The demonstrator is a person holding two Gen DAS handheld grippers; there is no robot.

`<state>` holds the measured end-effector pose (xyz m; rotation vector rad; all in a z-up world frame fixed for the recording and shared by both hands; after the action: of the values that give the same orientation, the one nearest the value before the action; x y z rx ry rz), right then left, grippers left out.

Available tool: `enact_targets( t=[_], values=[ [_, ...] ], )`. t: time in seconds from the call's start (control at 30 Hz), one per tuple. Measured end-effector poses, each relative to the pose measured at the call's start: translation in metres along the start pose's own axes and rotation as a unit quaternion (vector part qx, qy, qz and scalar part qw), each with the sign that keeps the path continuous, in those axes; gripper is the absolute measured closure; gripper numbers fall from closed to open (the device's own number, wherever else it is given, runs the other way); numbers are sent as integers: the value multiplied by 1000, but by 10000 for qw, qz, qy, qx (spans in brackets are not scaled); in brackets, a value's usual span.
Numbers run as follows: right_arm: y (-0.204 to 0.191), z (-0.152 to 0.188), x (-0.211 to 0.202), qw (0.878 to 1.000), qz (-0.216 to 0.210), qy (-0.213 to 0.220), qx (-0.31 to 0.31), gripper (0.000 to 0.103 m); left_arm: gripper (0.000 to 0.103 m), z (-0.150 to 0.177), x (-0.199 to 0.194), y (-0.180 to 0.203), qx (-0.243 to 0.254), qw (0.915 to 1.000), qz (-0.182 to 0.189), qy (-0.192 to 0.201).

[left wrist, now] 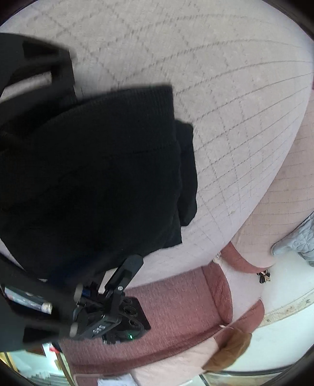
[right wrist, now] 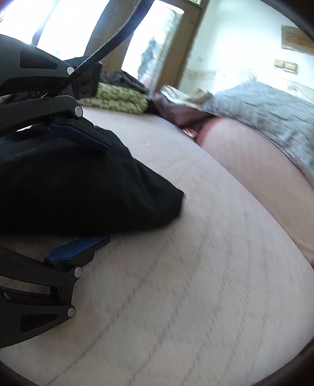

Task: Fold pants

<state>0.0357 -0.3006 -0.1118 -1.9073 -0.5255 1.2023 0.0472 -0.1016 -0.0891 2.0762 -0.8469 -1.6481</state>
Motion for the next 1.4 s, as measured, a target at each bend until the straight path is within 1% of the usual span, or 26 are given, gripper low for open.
enact_targets(
  t=[0.03, 0.07, 0.1, 0.13, 0.2, 0.3, 0.37, 0.43, 0.47, 0.5, 0.53, 0.57, 0.6, 0.67, 0.73, 0.8, 0.87, 0.93, 1.07, 1.17, 1.23, 1.27, 1.3, 1.33, 1.37, 1.4],
  values=[
    [-2, 1, 1, 10000, -18, -26, -58, 33, 45, 0, -2, -1, 36, 10000, -34, -13],
    [-5, 3, 1, 9999, -124, -56, -73, 40, 57, 0, -5, -3, 41, 10000, -30, -17],
    [-8, 4, 1, 9996, -286, -64, -26, 51, 59, -1, -9, -4, 38, 10000, 43, -33],
    [-13, 4, -1, 9996, -281, -16, -81, 59, 61, -1, -12, -5, 22, 10000, 91, -20],
    [-27, 3, -4, 9992, -213, 61, -335, 66, 61, -6, -18, -1, 20, 9999, 154, 37],
    [-51, -4, -7, 9964, 13, 299, -796, 67, 61, -22, -19, 6, 85, 9998, 28, 153],
    [-60, -14, -7, 9948, 124, 433, -919, 69, 61, -41, -13, 8, 25, 9998, -27, 196],
    [-60, -28, -6, 9940, 205, 574, -911, 69, 60, -56, -7, 6, -36, 9998, -39, 172],
    [-56, -37, -4, 9934, 321, 667, -877, 68, 56, -66, 1, 2, -161, 9998, -41, 97],
    [-51, -42, -3, 9925, 496, 733, -840, 59, 55, -75, 11, -6, -352, 9994, -59, 20],
    [-43, -46, -1, 9908, 758, 788, -794, 44, 51, -82, 20, -15, -533, 9985, -116, -25],
    [-33, -48, 3, 9885, 1100, 750, -715, 36, 48, -85, 25, -21, -670, 9977, -35, -71],
    [-27, -49, 5, 9876, 1237, 715, -645, 32, 48, -86, 25, -26, -759, 9970, 124, -82],
    [-21, -50, 3, 9900, 1132, 689, -484, 32, 48, -83, 18, -26, -719, 9970, 268, -70],
    [-27, -53, -9, 9896, 1063, 840, -489, 32, 48, -79, 8, -26, -547, 9984, 125, -52],
    [-36, -54, -23, 9856, 1120, 1093, -644, 32, 48, -73, -10, -24, -365, 9993, -124, 19],
    [-37, -52, -33, 9831, 1163, 1270, -615, 30, 48, -66, -30, -26, -297, 9991, -263, 155],
    [-35, -48, -36, 9830, 1154, 1334, -517, 30, 48, -57, -53, -26, -229, 9984, -403, 327],
    [-28, -31, -45, 9796, 1422, 1349, -442, 30, 48, -25, -101, -21, 48, 9919, -948, 847],
    [-37, -14, -56, 9710, 1769, 1488, -605, 30, 48, 5, -137, -8, 349, 9794, -1401, 1414],
    [-51, -3, -63, 9619, 2013, 1627, -884, 30, 46, 29, -162, 8, 613, 9614, -1870, 1922],
    [-65, 7, -71, 9502, 2249, 1796, -1191, 30, 40, 41, -174, 15, 752, 9499, -2103, 2187],
    [-75, 15, -77, 9396, 2438, 1956, -1397, 30, 35, 52, -185, 23, 865, 9362, -2357, 2460],
    [-86, 25, -85, 9270, 2626, 2154, -1591, 26, 26, 60, -193, 30, 915, 9256, -2523, 2668],
    [-102, 41, -98, 8990, 2998, 2590, -1868, 23, 15, 74, -207, 38, 968, 9074, -2744, 3032],
    [-113, 54, -107, 8749, 3259, 2939, -2048, 13, 10, 89, -223, 47, 986, 8862, -2950, 3432]
  ],
)
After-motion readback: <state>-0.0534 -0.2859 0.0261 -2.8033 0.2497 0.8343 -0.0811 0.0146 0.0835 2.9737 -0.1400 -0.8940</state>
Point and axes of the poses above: each gripper's, at about its wrist camera, not at the fingertips, and x roughly the way its jaws point, y to its right, z to its underside, the point moved 4 cm from there along x, roughly the way its jaws point, and after that the axes turned 6 degrees about -y, right-handed, at the moved point
